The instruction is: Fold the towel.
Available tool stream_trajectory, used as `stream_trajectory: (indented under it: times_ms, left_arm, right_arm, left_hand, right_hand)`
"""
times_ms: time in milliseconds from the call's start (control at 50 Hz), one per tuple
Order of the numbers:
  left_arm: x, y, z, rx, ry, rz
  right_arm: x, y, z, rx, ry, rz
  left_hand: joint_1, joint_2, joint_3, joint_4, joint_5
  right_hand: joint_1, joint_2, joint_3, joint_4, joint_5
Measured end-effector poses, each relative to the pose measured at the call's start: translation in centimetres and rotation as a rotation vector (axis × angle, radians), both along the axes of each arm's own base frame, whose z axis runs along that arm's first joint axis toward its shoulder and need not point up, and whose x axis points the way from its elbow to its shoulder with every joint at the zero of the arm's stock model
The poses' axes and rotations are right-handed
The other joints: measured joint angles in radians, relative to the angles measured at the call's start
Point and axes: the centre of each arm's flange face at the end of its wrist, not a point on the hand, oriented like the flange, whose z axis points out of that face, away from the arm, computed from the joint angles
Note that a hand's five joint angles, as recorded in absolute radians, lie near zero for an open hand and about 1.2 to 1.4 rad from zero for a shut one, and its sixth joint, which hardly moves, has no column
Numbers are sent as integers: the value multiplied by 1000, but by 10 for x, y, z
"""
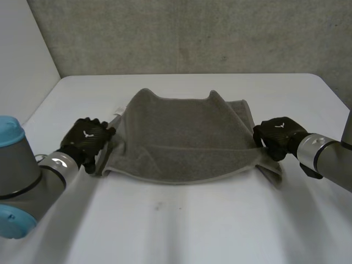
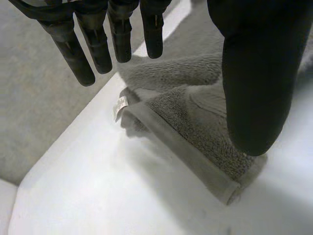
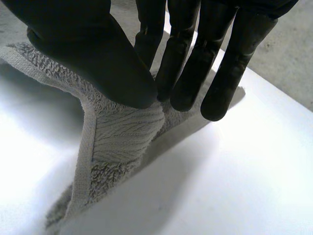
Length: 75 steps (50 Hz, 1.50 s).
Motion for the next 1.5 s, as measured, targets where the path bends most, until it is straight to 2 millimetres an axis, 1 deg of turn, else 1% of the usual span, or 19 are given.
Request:
stream_trajectory:
  times_ms: [180,340,560,640,680,700,780,840,880,960,980,1000,1020,1060,1160,1180,1300,1340,1500]
  left_arm:
    - [8,12,-1,197,254,76]
    - [5,22,-13,271,289,85]
    - [-1,7,-30,216,291,68]
    - [-5,-2,-34,186,297,55]
    - [-7,-5,-33,172,301,51]
    - [-8,-8,-32,160,305,46]
    - [-11,-12,-24,122,315,35]
    - [-13,-12,-17,104,318,27]
    - [-16,-9,-4,70,323,8]
    - [-19,-1,11,44,326,-14]
    - [-21,3,15,47,324,-21]
    - [-21,3,15,47,324,-21]
    - [-21,6,16,54,321,-25]
    - [-22,11,18,76,314,-27]
    - [-22,17,19,118,297,-25]
    - [-22,19,22,143,287,-22]
    - [-21,20,31,143,285,-23]
    - [-22,19,38,126,290,-27]
    - [-23,17,60,63,311,-39]
  right_arm:
    - [-8,-8,-4,38,-103,-58]
    - [-9,-8,-6,45,-118,-67]
    - [-7,-3,-11,61,-113,-60]
    - [-7,-2,-12,63,-112,-60]
    - [-7,-2,-12,63,-112,-61]
    - [-8,-2,-12,61,-111,-62]
    - [-8,-5,-9,47,-107,-62]
    - [-8,-7,-8,38,-104,-61]
    - [-7,-11,-2,12,-99,-58]
    - [-6,-14,3,-7,-96,-58]
    - [-6,-13,4,-7,-95,-61]
    - [-6,-13,4,-7,-95,-61]
    - [-7,-12,5,-4,-96,-64]
    - [-9,-8,6,6,-97,-70]
    - [-13,4,11,16,-100,-79]
    - [-22,15,15,22,-103,-102]
    - [-35,25,15,31,-116,-148]
    - [-49,32,9,54,-164,-215]
    - [-63,34,-7,125,-330,-331]
  left_hand:
    - [37,42,40,41,44]
    - [89,94,94,94,98]
    - [168,171,171,170,172]
    - [332,322,321,323,323]
    - [506,492,491,492,493]
    - [627,633,632,622,622]
    - [795,818,816,816,814]
    - [816,852,850,850,844]
    - [834,879,878,881,872]
    - [847,897,896,897,889]
    - [847,900,900,902,892]
    - [847,900,900,902,892]
    - [848,902,901,904,895]
    - [851,904,903,905,896]
    - [852,905,905,907,899]
    - [852,905,905,908,899]
    - [852,906,906,908,899]
    - [852,906,906,909,899]
    - [855,906,906,909,899]
  right_hand:
    - [0,0,0,0,0]
    - [0,0,0,0,0]
    - [0,0,0,0,0]
    - [0,0,0,0,0]
    - [0,0,0,0,0]
    - [0,0,0,0,0]
    - [0,0,0,0,0]
    - [0,0,0,0,0]
    - [-1,-2,-2,-2,-2]
    - [-128,-222,-228,-217,-177]
    - [-303,-436,-443,-431,-384]
    - [-303,-436,-443,-431,-384]
    - [-439,-602,-615,-622,-590]
    - [-487,-667,-679,-685,-658]
    - [-529,-715,-733,-744,-719]
    - [-530,-715,-733,-745,-724]
    - [-530,-715,-733,-745,-727]
    - [-530,-715,-733,-745,-731]
    - [-530,-715,-733,-753,-735]
